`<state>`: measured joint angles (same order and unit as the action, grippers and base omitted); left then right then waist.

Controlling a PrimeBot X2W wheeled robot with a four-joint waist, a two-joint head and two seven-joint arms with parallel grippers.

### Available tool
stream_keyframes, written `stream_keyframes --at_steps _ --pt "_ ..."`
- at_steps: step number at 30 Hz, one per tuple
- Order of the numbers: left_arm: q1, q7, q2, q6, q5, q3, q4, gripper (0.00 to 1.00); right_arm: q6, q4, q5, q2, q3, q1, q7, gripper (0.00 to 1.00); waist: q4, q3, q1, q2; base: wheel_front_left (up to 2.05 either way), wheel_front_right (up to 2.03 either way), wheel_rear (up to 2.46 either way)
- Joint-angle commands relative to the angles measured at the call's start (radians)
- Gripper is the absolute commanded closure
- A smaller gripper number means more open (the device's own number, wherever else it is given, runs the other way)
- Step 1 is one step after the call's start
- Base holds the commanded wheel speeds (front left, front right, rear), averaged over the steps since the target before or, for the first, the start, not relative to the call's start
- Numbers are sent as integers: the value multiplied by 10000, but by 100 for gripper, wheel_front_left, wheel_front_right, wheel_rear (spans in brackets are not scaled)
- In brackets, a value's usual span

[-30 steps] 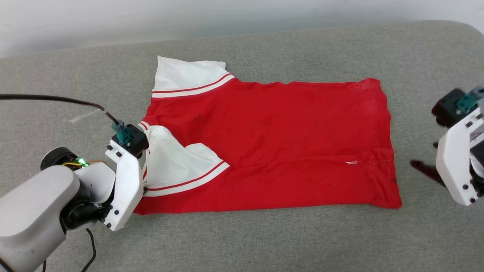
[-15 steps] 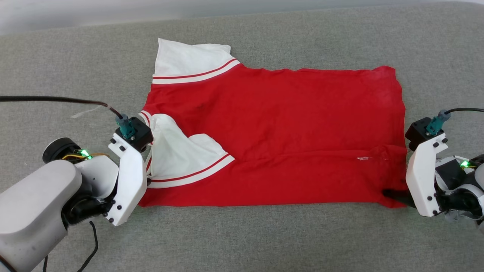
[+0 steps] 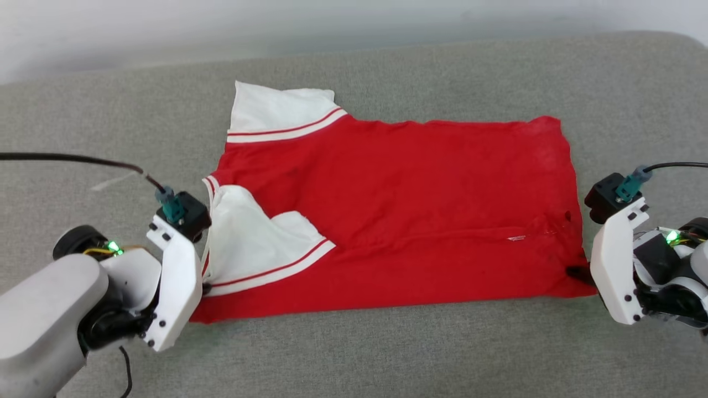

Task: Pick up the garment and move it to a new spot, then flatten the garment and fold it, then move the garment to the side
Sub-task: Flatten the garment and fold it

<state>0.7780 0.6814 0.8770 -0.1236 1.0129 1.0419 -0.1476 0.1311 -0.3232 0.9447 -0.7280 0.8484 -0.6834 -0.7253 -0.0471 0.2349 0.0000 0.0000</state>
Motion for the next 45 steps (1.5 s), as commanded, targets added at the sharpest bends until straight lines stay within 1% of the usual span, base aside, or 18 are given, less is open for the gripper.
stream_keyframes --at_steps 1,9,13,15,19,24,25,26,27,31,36,40,45 --pt "-243 -44 137 -17 62 56 107 100 -7 199 99 -212 82 -39 102 100 -15 -312 0 0 0 0 0" --pt "-1254 -140 753 118 359 343 1132 100 -7 1373 632 -1442 302 846 442 100 9 -861 0 0 0 0 0" --pt "-1718 -230 961 349 428 484 1667 100 -9 1608 893 -1817 188 1433 592 100 11 -928 0 0 0 0 0" --pt "-1943 -294 954 450 491 558 1746 100 -9 1566 950 -1813 193 1707 574 100 -9 -892 0 0 0 0 0" --pt "-2216 -466 752 596 543 659 1509 100 -9 1220 719 -1538 359 2076 462 100 -41 -732 0 0 0 0 0" --pt "-2403 -555 552 648 509 775 961 100 -9 641 541 -1135 358 2297 643 100 -24 -624 0 0 0 0 0" --pt "-2404 -604 535 653 532 743 884 72 -9 593 504 -1078 331 2319 719 76 -19 -634 0 0 0 0 0" --pt "-2337 -735 543 630 436 691 883 0 -7 589 438 -1022 278 2299 860 19 -12 -656 0 0 0 0 0" --pt "-2302 -836 540 626 493 622 869 0 -7 577 446 -971 179 2289 1023 0 6 -700 0 0 0 0 0" --pt "-2036 -1130 712 663 475 340 1103 0 -7 856 182 -1042 -116 2213 1721 0 42 -914 0 0 0 0 0" --pt "-1518 -1362 1092 742 433 -165 1477 0 -9 1290 -459 -885 -945 2059 3478 0 -57 -1055 0 0 0 0 0" --pt "-862 -1271 1299 742 307 -533 1581 0 -7 1361 -1261 -516 -1794 2044 4832 0 -220 -961 0 0 0 0 0" --pt "214 -1171 1177 824 338 -1152 1354 0 -9 1452 -2477 308 -3278 2239 6365 0 -515 -482 0 0 0 0 0"
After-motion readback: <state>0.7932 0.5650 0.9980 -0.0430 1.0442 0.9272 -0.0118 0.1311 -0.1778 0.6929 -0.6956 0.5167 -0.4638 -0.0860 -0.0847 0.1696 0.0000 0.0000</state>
